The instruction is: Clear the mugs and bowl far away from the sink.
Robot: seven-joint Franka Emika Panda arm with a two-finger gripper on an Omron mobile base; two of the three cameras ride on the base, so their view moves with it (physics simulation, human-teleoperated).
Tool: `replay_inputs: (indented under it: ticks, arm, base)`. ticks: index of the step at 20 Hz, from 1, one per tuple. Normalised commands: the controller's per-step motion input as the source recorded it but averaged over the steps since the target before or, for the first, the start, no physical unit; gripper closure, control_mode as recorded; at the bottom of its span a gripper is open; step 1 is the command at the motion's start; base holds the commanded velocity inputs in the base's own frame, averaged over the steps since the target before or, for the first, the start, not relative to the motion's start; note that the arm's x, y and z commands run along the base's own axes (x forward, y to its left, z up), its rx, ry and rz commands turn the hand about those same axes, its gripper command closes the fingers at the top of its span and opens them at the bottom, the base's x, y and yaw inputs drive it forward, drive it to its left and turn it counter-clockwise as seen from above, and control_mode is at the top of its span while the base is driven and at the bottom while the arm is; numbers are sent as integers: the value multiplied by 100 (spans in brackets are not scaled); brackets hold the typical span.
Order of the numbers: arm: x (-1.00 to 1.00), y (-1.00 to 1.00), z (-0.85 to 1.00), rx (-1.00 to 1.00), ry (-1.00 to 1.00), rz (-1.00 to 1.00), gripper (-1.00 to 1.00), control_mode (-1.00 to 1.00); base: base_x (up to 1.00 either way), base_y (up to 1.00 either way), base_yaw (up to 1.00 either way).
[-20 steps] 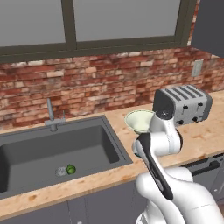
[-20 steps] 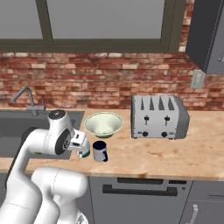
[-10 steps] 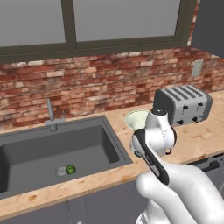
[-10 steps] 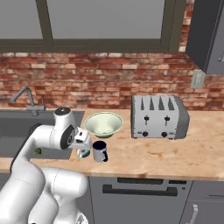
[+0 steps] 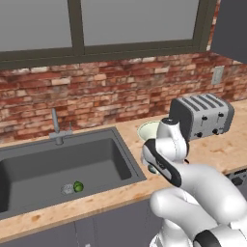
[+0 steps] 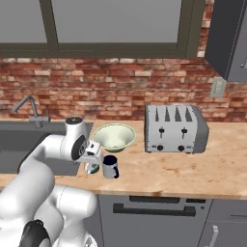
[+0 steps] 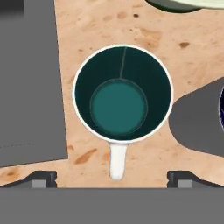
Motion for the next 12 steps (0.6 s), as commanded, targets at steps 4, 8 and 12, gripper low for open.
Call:
replay_inputs:
  ticks: [4, 8, 12]
  arm:
    - [3, 0, -22, 0, 0, 0, -100, -100]
    - [-7, 0, -13, 0, 0, 0, -100, -100]
    - [0, -3, -8, 0, 0, 0, -100, -100]
  base:
    - [0, 0, 0]
    - [0, 0, 0]
    - [0, 0, 0]
